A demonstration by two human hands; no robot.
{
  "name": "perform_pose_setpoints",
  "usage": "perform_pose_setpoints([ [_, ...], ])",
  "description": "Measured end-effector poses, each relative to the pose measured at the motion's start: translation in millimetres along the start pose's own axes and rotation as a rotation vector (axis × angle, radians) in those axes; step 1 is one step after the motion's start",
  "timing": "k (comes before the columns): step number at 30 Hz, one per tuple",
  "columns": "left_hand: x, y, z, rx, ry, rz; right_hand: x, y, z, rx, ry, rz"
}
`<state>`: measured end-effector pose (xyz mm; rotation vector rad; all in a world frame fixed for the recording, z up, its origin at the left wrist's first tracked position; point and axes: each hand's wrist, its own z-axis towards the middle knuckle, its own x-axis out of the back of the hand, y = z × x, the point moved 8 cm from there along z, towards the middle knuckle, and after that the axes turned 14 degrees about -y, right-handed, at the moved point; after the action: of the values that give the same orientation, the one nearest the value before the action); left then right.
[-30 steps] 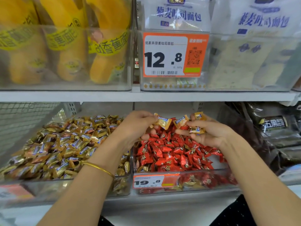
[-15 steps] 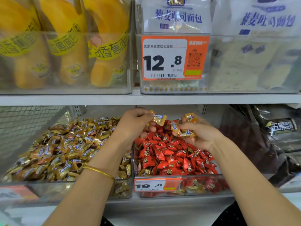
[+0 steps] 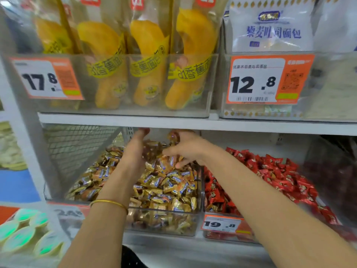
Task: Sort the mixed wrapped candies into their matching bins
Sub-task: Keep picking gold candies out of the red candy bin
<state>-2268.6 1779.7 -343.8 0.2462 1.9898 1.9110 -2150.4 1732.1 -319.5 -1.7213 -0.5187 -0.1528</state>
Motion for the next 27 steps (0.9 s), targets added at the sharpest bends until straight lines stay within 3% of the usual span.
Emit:
perform_pose_setpoints([
  [3, 1, 6, 2, -0.044, -0.030, -0.084, -3, 13, 8, -0.146, -0.115, 0.048],
  [6, 7, 12, -9, -0.069, 0.067, 0.153, 12, 20, -2, -0.054, -0.025, 0.197],
  [9, -19, 13, -13, -0.105, -0.147, 0.180, 27, 26, -28, 0.094, 0.015, 0.328],
  [12, -62, 19, -23, -0.275, -0.287, 0.382, 50, 42, -70, 0.137, 0.085, 0.322],
  [19, -217, -3, -47, -0.466, -0.764, 0.627, 144, 122, -172, -0.046, 0.356, 0.178],
  [22, -282, -38, -49, -0.471, -1.014, 0.922, 166, 159, -194, -0.203, 0.290, 0.074],
  [27, -339, -113, -51, -0.391, -1.410, 1.535, 159, 211, -191, -0.501, -0.064, -0.167],
])
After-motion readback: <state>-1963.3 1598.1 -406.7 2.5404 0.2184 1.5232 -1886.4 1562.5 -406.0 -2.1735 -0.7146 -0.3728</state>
